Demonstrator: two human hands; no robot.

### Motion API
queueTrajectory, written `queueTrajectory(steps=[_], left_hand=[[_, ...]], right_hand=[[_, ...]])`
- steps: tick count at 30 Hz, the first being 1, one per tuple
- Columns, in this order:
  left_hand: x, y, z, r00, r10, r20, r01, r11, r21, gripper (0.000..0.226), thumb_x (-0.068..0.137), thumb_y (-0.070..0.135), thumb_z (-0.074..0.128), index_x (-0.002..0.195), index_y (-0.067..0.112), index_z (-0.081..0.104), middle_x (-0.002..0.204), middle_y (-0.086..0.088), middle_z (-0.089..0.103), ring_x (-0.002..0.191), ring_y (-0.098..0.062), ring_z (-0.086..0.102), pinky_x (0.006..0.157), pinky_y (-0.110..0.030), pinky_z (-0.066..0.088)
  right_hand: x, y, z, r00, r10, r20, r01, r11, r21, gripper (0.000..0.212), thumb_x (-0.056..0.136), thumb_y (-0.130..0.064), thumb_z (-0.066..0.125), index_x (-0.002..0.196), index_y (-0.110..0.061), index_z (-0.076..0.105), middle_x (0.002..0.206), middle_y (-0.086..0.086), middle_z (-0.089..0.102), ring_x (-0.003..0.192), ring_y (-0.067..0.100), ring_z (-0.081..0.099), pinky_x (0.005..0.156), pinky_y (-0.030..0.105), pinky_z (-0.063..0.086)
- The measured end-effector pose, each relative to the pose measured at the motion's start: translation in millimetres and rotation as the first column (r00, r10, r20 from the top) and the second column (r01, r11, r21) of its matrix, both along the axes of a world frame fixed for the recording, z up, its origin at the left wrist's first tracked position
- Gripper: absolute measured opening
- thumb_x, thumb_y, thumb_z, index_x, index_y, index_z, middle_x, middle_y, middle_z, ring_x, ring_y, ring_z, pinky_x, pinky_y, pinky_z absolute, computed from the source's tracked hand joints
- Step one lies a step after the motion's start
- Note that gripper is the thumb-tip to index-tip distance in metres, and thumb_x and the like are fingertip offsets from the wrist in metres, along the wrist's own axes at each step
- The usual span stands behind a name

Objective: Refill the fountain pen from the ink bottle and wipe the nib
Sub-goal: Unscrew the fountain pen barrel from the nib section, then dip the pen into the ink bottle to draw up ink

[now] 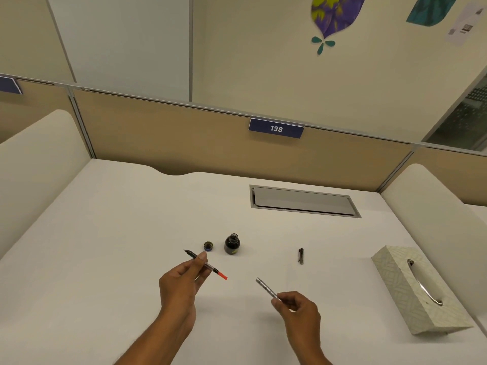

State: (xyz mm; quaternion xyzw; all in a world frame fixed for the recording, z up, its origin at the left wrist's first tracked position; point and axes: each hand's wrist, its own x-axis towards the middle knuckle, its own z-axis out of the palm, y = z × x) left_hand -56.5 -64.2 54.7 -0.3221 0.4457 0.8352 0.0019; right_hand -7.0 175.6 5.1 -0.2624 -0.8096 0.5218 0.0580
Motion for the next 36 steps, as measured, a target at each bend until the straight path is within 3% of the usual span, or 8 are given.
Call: queueTrajectory(steps=[4,13,17,22,25,29,33,36], left_hand=[[3,8,0,1.000,-0.007,0.012,0.008,1.000,-0.009,0.015,0.084,0.012,0.085,0.088,-0.001,0.080,0.087,-0.011,0.080,0.086,-0.026,0.077,0.100,-0.037,0.055],[8,30,-8,0.998,-0.020,0.065,0.021,1.000,-0.021,0.014,0.084,0.010,0.084,0.088,-0.003,0.080,0.092,-0.013,0.080,0.089,-0.029,0.077,0.094,-0.036,0.055],[8,43,-13,0.996,-0.017,0.083,0.019,0.999,-0.031,0.013,0.087,0.008,0.082,0.092,-0.003,0.080,0.093,-0.015,0.079,0.089,-0.029,0.074,0.094,-0.036,0.055],[4,63,-17,0.994,-0.011,0.107,0.015,0.999,-0.037,0.011,0.088,0.009,0.081,0.092,0.000,0.081,0.096,-0.017,0.078,0.092,-0.029,0.074,0.095,-0.037,0.055],[3,78,-19,0.993,-0.022,0.116,0.026,0.999,-0.033,0.015,0.088,0.011,0.082,0.094,-0.002,0.081,0.096,-0.016,0.078,0.091,-0.028,0.074,0.094,-0.036,0.056],[-2,98,-17,0.989,-0.022,0.147,0.025,1.000,-0.016,0.021,0.084,0.016,0.086,0.092,-0.003,0.080,0.090,-0.012,0.079,0.085,-0.024,0.075,0.092,-0.035,0.057],[-7,112,-16,0.988,-0.020,0.153,0.015,0.999,0.032,0.020,0.084,0.017,0.086,0.087,-0.002,0.080,0.087,-0.013,0.076,0.082,-0.024,0.072,0.086,-0.031,0.058],[-13,118,-18,0.991,-0.029,0.128,0.020,0.997,0.076,0.024,0.084,0.020,0.086,0.090,-0.003,0.081,0.086,-0.011,0.076,0.080,-0.022,0.072,0.079,-0.028,0.060]], right_hand=[[-15,21,-21,0.997,-0.055,0.059,0.049,0.995,0.088,0.016,0.079,-0.011,0.084,0.076,-0.022,0.074,0.073,-0.006,0.075,0.071,0.010,0.070,0.061,0.018,0.048],[-30,45,-63,0.994,0.075,0.084,-0.098,0.939,0.330,0.020,0.082,-0.014,0.081,0.079,-0.029,0.068,0.083,-0.012,0.069,0.086,0.016,0.065,0.079,0.036,0.055],[-36,55,-67,0.990,0.088,0.115,-0.115,0.959,0.258,0.016,0.080,-0.013,0.083,0.086,-0.021,0.071,0.089,-0.006,0.068,0.091,0.017,0.067,0.079,0.027,0.050],[-38,55,-38,0.996,0.045,0.076,-0.048,0.998,0.034,0.019,0.081,-0.017,0.084,0.095,-0.020,0.072,0.097,-0.002,0.071,0.088,0.011,0.064,0.070,0.011,0.043],[-31,37,1,0.989,0.149,0.017,-0.148,0.986,-0.074,0.009,0.087,-0.026,0.078,0.094,-0.027,0.071,0.091,-0.005,0.073,0.075,0.008,0.065,0.063,0.011,0.049],[-24,20,38,0.896,0.444,-0.030,-0.442,0.880,-0.173,0.020,0.087,-0.037,0.076,0.106,-0.036,0.069,0.093,-0.009,0.075,0.084,0.003,0.067,0.072,0.015,0.054],[-39,22,41,0.907,0.418,-0.055,-0.422,0.896,-0.138,0.006,0.088,-0.033,0.076,0.094,-0.033,0.076,0.085,-0.009,0.077,0.081,0.008,0.072,0.077,0.032,0.063],[-56,30,38,0.908,0.411,-0.084,-0.418,0.903,-0.102,0.005,0.089,-0.026,0.076,0.086,-0.029,0.079,0.082,-0.011,0.078,0.076,0.009,0.072,0.076,0.032,0.062]])
